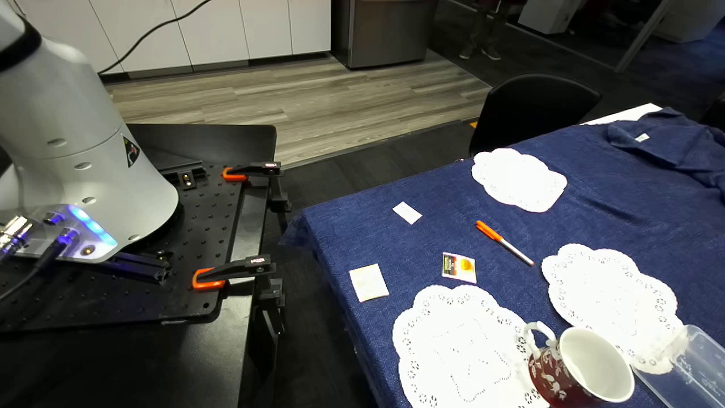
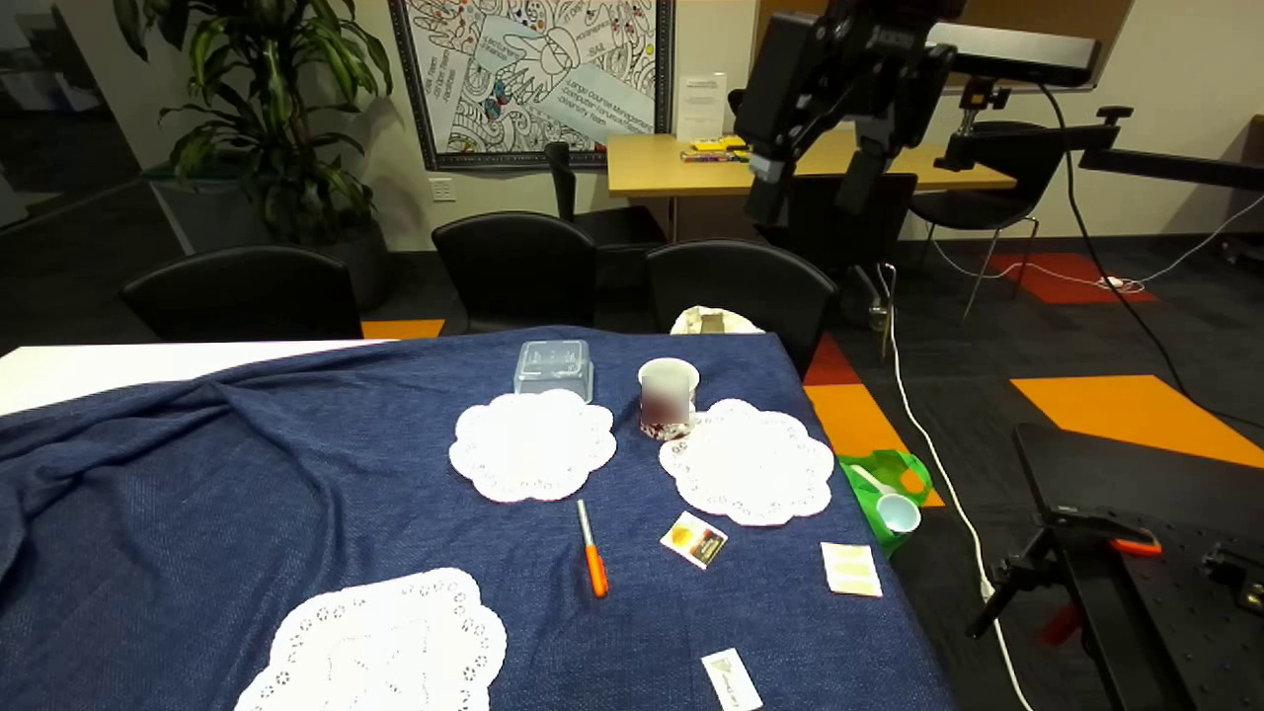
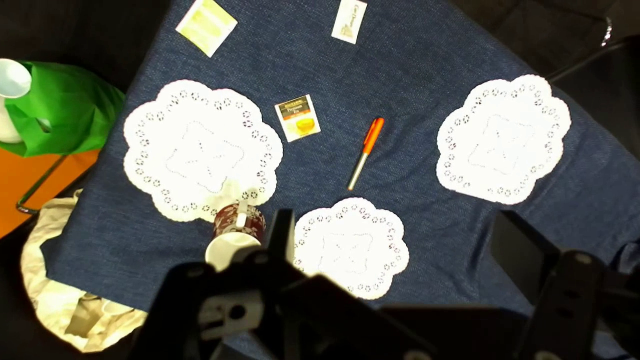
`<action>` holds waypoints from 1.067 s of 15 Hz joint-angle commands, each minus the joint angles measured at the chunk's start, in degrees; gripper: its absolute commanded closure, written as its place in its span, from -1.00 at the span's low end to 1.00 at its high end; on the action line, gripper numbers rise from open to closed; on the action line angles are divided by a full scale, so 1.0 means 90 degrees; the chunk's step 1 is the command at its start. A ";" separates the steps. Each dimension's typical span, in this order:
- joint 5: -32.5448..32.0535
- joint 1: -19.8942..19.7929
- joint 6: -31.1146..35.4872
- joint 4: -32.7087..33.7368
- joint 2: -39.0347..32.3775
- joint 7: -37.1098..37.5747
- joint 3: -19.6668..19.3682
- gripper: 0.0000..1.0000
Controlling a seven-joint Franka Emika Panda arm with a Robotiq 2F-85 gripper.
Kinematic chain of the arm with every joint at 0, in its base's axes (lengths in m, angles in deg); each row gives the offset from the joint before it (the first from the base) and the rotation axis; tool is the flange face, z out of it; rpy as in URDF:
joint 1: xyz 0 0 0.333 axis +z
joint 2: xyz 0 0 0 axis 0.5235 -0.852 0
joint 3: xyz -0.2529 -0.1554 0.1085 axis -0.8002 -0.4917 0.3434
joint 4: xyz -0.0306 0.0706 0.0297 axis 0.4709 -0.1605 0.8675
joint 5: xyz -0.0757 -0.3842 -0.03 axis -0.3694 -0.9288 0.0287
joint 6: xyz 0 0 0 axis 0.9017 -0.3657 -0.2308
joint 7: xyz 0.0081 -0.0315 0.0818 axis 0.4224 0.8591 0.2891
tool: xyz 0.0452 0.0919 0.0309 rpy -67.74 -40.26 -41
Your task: Put the marker into the mug.
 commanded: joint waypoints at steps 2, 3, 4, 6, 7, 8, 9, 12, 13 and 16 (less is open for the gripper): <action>0.0079 0.0166 0.0394 0.0462 -0.0989 0.0385 -0.0003 -1.00; 0.0059 0.0201 0.0492 0.0520 -0.1176 0.0420 -0.0021 -1.00; 0.0047 0.0241 0.0570 0.0576 -0.1354 0.0413 -0.0039 -1.00; 0.0049 0.0318 0.0835 0.0660 -0.1698 0.0418 -0.0072 -1.00; 0.0059 0.0354 0.0970 0.0684 -0.1832 0.0389 -0.0097 -1.00; 0.0081 0.0395 0.1139 0.0706 -0.1979 0.0414 -0.0116 -1.00; 0.0053 0.0426 0.1273 0.0734 -0.2123 0.0444 -0.0139 -1.00; -0.0004 0.0543 0.1536 0.0868 -0.2618 0.0609 -0.0240 -1.00; 0.0033 0.0580 0.1558 0.0937 -0.2780 0.0615 -0.0272 -1.00; 0.0057 0.0645 0.1476 0.0783 -0.2717 0.0402 -0.0362 -1.00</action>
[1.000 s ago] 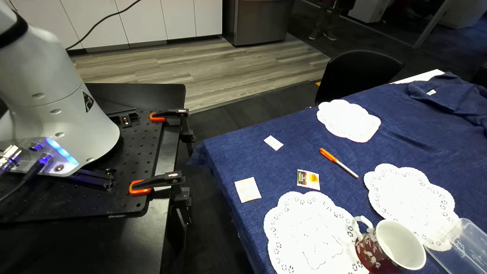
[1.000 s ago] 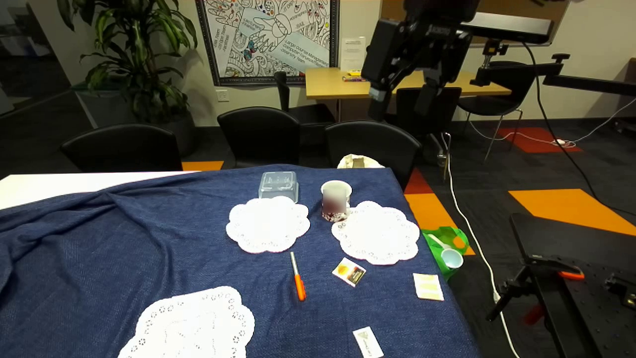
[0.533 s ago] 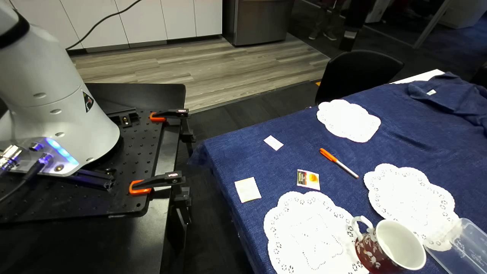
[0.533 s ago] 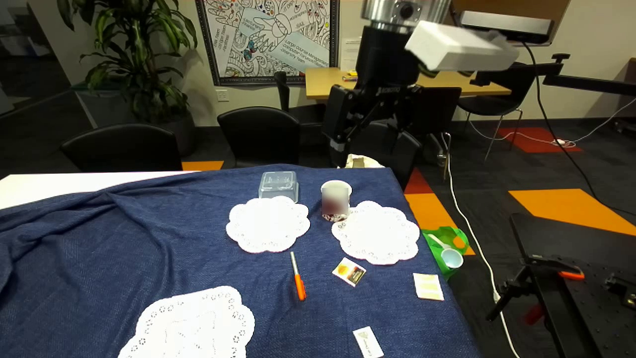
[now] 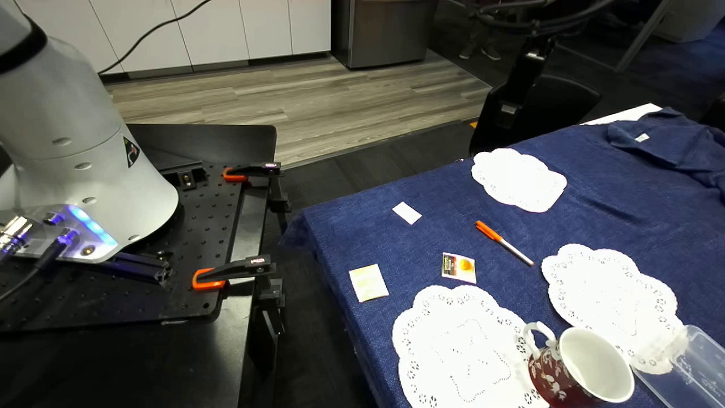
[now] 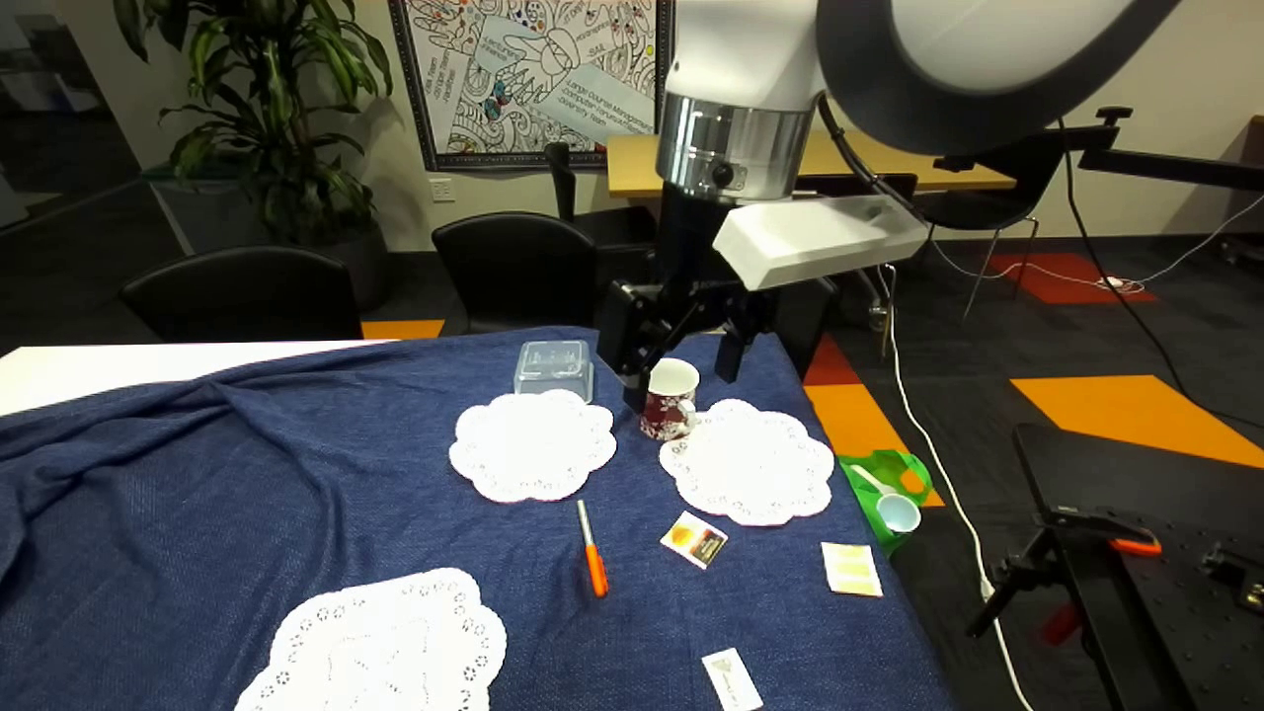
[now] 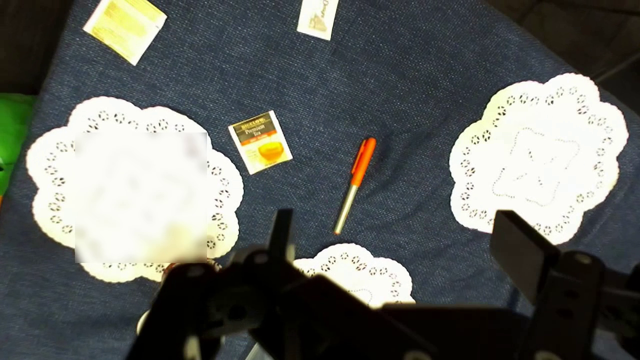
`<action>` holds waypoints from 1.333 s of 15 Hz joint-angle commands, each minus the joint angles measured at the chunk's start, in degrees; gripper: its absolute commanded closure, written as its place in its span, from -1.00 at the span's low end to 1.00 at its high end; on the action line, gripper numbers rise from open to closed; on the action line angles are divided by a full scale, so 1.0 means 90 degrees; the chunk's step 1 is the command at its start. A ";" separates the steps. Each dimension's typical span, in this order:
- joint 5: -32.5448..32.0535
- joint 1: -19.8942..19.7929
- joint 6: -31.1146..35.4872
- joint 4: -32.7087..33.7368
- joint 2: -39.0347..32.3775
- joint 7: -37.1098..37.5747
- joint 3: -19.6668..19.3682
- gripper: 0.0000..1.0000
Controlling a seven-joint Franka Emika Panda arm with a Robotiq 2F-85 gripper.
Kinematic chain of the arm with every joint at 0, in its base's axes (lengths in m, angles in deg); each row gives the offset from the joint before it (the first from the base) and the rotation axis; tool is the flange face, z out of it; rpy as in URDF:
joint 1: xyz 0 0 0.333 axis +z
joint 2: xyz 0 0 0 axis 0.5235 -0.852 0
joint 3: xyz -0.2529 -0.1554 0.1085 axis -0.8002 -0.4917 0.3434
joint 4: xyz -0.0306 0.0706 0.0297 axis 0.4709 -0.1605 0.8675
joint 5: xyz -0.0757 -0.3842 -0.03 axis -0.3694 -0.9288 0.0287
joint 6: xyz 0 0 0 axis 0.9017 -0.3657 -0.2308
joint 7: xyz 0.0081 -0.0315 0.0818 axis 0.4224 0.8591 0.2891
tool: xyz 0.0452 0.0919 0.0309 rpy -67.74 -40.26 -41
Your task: Put the marker into the mug.
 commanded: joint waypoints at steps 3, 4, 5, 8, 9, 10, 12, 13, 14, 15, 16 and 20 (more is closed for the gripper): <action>0.0041 0.0194 -0.0021 0.0015 -0.0011 -0.0037 -0.0207 -1.00; 0.0040 0.0197 -0.0021 0.0018 0.0000 -0.0036 -0.0207 -1.00; 0.0040 0.0199 -0.0021 0.0021 0.0001 -0.0036 -0.0206 -1.00; 0.0017 0.0215 0.0003 0.0004 -0.0014 0.0096 -0.0230 -1.00; 0.0008 0.0214 0.0062 0.0020 -0.0083 0.0059 -0.0245 -1.00; 0.0031 0.0211 0.0119 0.0043 -0.0179 0.0113 -0.0268 -1.00; 0.0177 0.0182 0.0258 0.0137 -0.0440 0.0062 -0.0300 -1.00; 0.0276 0.0173 0.0434 0.0182 -0.0592 0.0012 -0.0308 -1.00; 0.0382 0.0164 0.0559 0.0228 -0.0715 -0.0013 -0.0323 -1.00; 0.0551 0.0153 0.0782 0.0261 -0.0853 -0.0075 -0.0315 -1.00; 0.0728 0.0144 0.0985 0.0307 -0.0996 -0.0121 -0.0302 -1.00; 0.1278 0.0135 0.1375 0.0629 -0.1589 -0.0157 -0.0269 -1.00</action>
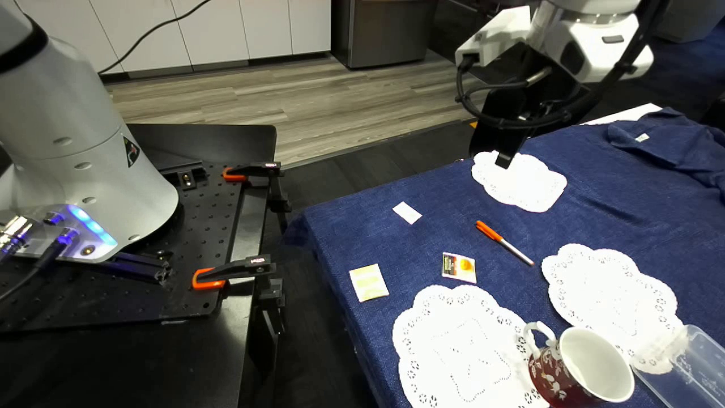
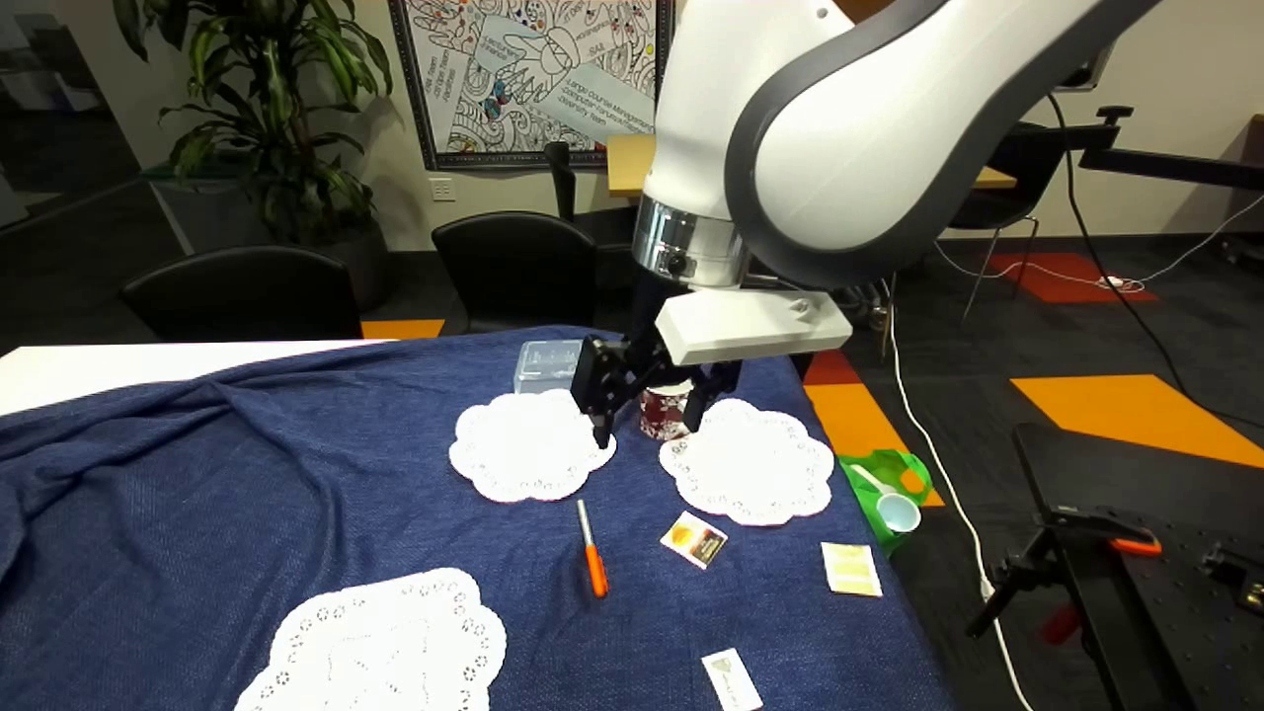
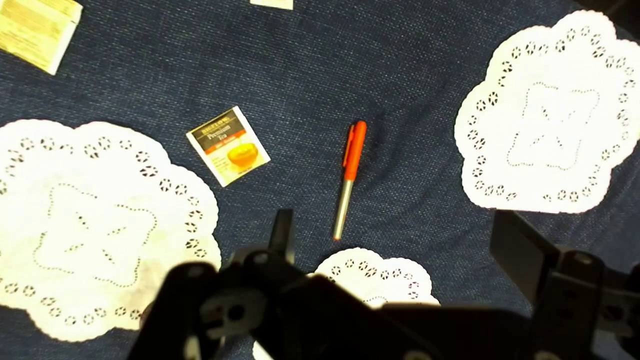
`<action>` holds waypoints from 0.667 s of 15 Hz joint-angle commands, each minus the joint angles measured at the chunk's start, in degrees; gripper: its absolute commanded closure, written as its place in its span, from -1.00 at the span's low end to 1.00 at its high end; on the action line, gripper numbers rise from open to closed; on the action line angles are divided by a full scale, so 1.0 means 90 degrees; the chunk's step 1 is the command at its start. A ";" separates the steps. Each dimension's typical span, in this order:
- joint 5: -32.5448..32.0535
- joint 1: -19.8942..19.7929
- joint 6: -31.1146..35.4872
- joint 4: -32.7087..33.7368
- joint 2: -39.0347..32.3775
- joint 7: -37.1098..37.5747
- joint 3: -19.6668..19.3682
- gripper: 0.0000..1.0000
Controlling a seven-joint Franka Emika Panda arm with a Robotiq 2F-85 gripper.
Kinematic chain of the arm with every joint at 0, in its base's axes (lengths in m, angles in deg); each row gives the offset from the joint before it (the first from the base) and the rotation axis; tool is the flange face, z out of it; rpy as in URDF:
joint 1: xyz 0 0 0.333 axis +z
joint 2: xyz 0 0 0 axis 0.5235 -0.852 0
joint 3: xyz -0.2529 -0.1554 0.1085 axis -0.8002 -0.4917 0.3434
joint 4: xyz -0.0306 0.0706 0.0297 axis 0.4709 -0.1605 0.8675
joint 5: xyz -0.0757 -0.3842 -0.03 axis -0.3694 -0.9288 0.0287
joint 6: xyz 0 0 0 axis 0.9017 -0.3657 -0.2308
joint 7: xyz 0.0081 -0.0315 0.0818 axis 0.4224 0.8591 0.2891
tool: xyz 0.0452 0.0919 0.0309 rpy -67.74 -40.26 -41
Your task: Put the marker into the mug.
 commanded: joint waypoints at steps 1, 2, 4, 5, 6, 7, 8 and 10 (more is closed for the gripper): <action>0.0484 0.0050 0.0165 0.0456 -0.0552 -0.0132 -0.0029 -1.00; 0.0529 0.0055 0.0100 0.0588 -0.0709 -0.0108 -0.0047 -1.00; 0.0620 0.0068 0.0068 0.0840 -0.1027 -0.0069 -0.0065 -1.00; 0.0627 0.0082 0.0062 0.0960 -0.1173 -0.0036 -0.0092 -1.00; 0.0652 0.0094 0.0094 0.1078 -0.1335 -0.0003 -0.0108 -1.00; 0.0692 0.0090 0.0130 0.1184 -0.1487 -0.0006 -0.0106 -1.00; 0.0701 0.0122 0.0208 0.1274 -0.1635 0.0036 -0.0132 -1.00; 0.0723 0.0172 0.0355 0.1416 -0.1904 0.0092 -0.0169 -1.00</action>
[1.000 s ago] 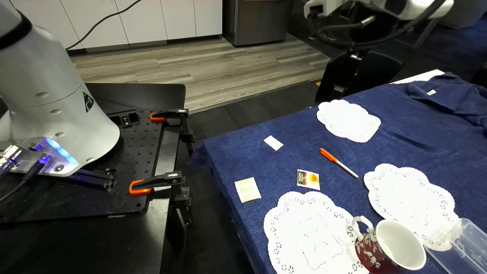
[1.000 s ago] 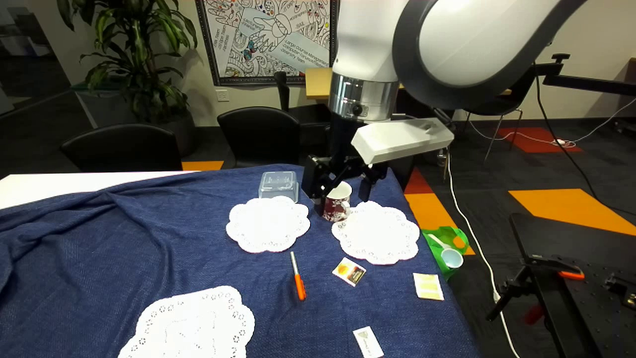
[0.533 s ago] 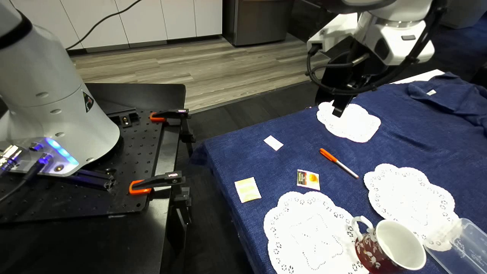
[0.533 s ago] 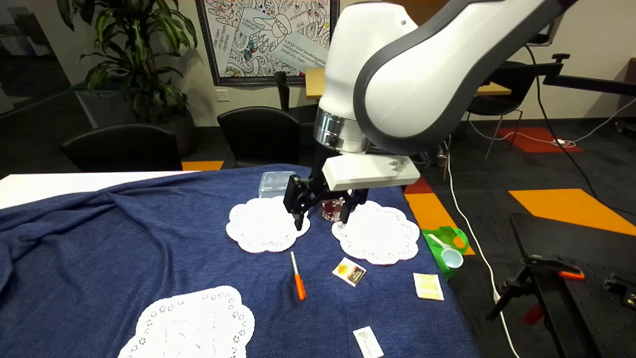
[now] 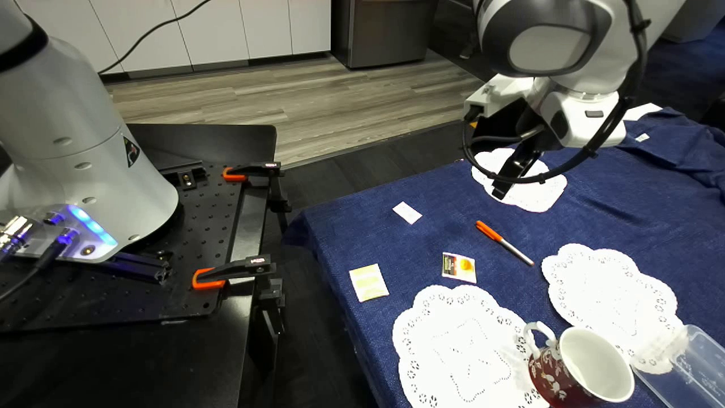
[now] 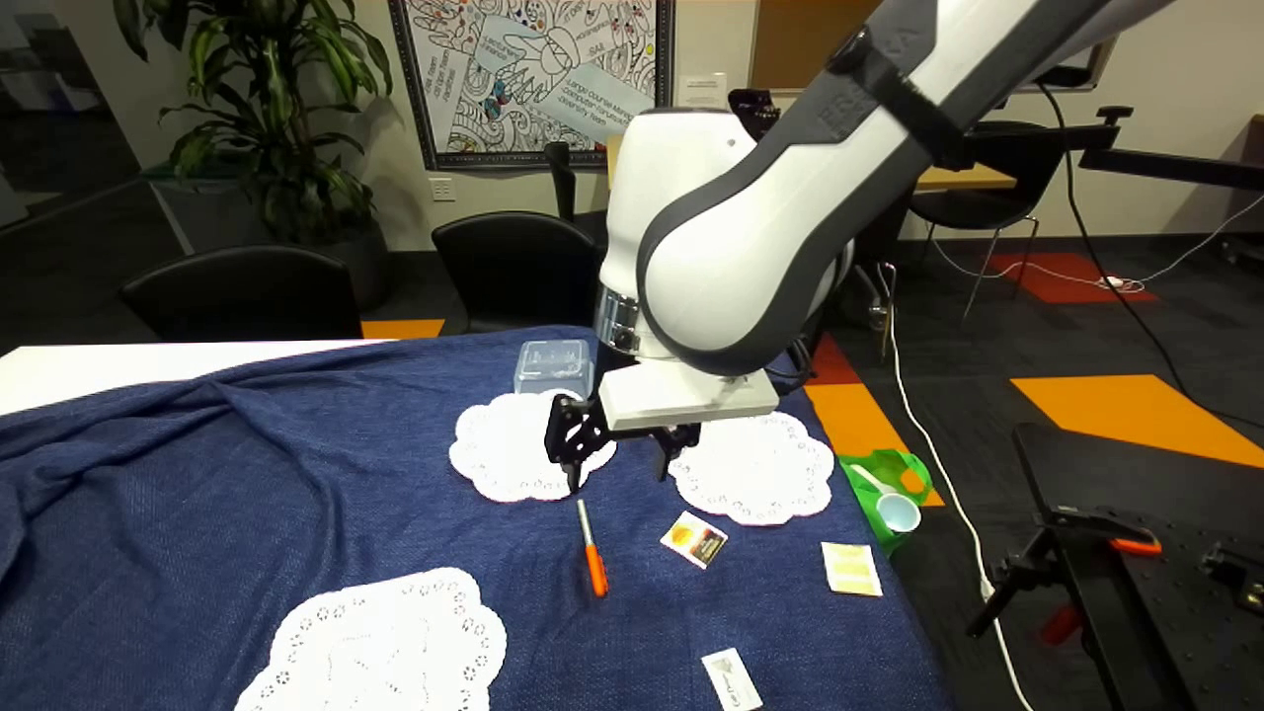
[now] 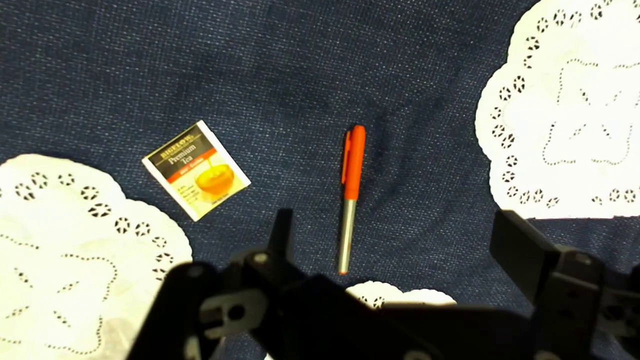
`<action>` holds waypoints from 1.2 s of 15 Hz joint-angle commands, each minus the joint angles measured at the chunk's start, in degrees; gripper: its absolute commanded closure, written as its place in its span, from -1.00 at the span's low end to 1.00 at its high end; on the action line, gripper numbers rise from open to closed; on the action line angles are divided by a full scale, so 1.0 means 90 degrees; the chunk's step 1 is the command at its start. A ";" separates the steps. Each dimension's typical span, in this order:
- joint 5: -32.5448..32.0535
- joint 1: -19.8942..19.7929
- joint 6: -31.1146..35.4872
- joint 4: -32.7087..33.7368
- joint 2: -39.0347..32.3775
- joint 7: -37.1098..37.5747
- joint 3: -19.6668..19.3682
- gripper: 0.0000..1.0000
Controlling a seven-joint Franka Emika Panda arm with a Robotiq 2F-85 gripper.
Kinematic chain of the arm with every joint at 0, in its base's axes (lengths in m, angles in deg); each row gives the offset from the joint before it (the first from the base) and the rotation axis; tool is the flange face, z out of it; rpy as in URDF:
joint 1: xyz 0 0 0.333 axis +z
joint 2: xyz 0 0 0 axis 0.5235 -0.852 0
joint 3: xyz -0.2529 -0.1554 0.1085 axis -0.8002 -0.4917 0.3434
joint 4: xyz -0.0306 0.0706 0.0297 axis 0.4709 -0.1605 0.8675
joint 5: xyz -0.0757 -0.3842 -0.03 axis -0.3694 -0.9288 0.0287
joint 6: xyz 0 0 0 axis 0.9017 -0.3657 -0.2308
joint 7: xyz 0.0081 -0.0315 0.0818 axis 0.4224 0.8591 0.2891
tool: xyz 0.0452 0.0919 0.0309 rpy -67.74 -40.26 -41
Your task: Put the marker into the mug.
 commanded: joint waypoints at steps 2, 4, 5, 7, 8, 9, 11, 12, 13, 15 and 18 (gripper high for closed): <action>0.0155 0.0232 0.0380 0.0444 -0.0652 0.0132 -0.0189 -1.00; 0.0162 0.0282 0.0422 0.0516 -0.0847 0.0166 -0.0237 -1.00; 0.0174 0.0298 0.0420 0.0537 -0.0932 0.0165 -0.0250 -1.00; 0.0201 0.0317 0.0403 0.0615 -0.1112 0.0150 -0.0253 -1.00; 0.0221 0.0307 0.0396 0.0664 -0.1198 0.0139 -0.0240 -1.00; 0.0219 0.0328 0.0411 0.0723 -0.1292 0.0157 -0.0256 -1.00; 0.0213 0.0351 0.0436 0.0846 -0.1456 0.0191 -0.0298 -1.00; 0.0220 0.0350 0.0443 0.0920 -0.1543 0.0202 -0.0311 -1.00; 0.0209 0.0373 0.0434 0.0995 -0.1621 0.0235 -0.0347 -1.00; 0.0196 0.0405 0.0425 0.1145 -0.1772 0.0272 -0.0405 -1.00; 0.0176 0.0438 0.0360 0.1366 -0.1964 0.0388 -0.0465 -0.78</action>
